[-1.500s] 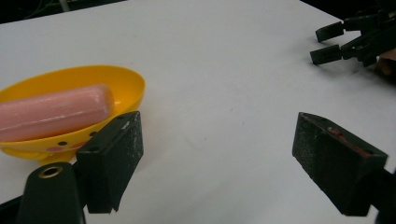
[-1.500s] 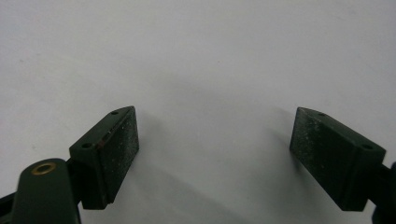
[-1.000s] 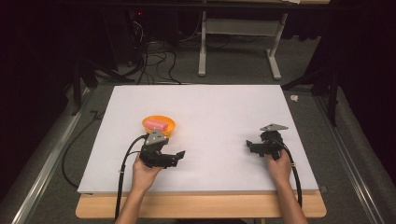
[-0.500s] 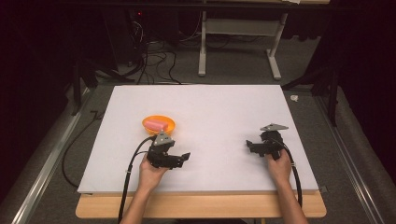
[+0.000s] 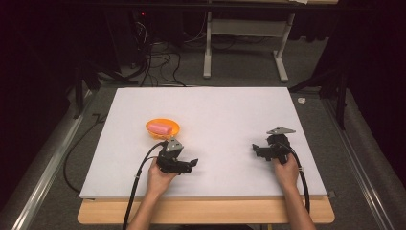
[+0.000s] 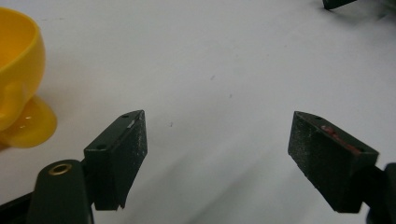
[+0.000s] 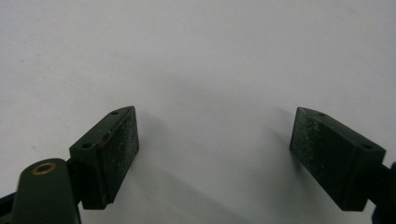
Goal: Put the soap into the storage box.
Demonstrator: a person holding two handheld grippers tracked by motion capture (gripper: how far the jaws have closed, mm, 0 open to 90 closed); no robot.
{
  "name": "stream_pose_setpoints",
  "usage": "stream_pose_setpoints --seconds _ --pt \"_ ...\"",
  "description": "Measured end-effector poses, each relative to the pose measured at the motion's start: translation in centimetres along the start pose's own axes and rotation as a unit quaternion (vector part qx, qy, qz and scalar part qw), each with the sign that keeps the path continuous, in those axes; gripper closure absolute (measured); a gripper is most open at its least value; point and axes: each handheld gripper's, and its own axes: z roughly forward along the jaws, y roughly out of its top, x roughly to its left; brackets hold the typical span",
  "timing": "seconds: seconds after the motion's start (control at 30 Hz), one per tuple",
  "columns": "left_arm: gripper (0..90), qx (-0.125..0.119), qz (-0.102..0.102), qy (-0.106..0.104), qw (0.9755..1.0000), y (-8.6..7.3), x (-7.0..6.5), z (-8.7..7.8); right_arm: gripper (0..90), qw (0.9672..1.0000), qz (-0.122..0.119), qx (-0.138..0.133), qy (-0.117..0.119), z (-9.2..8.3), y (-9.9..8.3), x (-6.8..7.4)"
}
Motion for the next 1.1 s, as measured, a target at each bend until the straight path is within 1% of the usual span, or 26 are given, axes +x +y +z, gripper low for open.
stream_pose_setpoints --seconds 0.07,0.13,0.23,0.4,0.5,0.77,0.87,0.93,1.0,1.03,1.1 --pt "21.0 -0.002 -0.005 0.004 1.0 -0.1 0.0 0.2 16.3 1.0 0.0 0.0 0.0 0.0 0.0 0.0" --pt "21.3 -0.003 -0.01 0.004 0.9999 -0.2 0.0 0.4 16.3 1.0 0.0 0.001 0.0 0.0 0.0 0.0" --pt "21.4 0.0 -0.008 0.007 0.9999 -0.3 0.0 0.6 16.3 1.0 -0.001 0.001 0.0 0.0 0.0 0.0" --pt "21.5 0.001 -0.013 0.008 0.9999 -0.4 0.1 0.9 16.3 1.0 0.0 0.001 0.0 0.0 0.0 0.0" --pt "21.5 0.001 -0.012 0.012 0.9999 -0.5 0.2 1.1 16.3 1.0 0.0 0.001 0.0 0.0 0.0 0.0" --pt "21.7 0.013 -0.011 0.025 0.9996 -0.8 0.3 1.7 16.3 1.0 0.0 0.001 0.0 0.0 0.0 0.0" --pt "21.6 0.014 -0.007 0.03 0.9994 -0.8 0.2 1.7 16.3 1.0 0.0 0.0 0.0 0.0 0.0 0.0" --pt "21.7 0.021 -0.001 0.036 0.9991 -0.8 0.1 1.9 16.3 1.0 -0.001 0.0 -0.001 0.0 0.0 0.0" --pt "21.5 0.028 0.012 0.048 0.9984 -0.7 -0.3 2.1 16.3 1.0 -0.001 0.0 -0.001 0.0 0.0 0.0" --pt "21.1 0.03 0.015 0.05 0.9982 -0.7 -0.3 2.1 16.3 1.0 -0.001 -0.001 -0.001 0.0 0.0 0.0" --pt "21.1 0.029 0.012 0.048 0.9984 -0.7 -0.3 2.1 16.3 1.0 -0.001 0.0 -0.001 0.0 0.0 0.0"
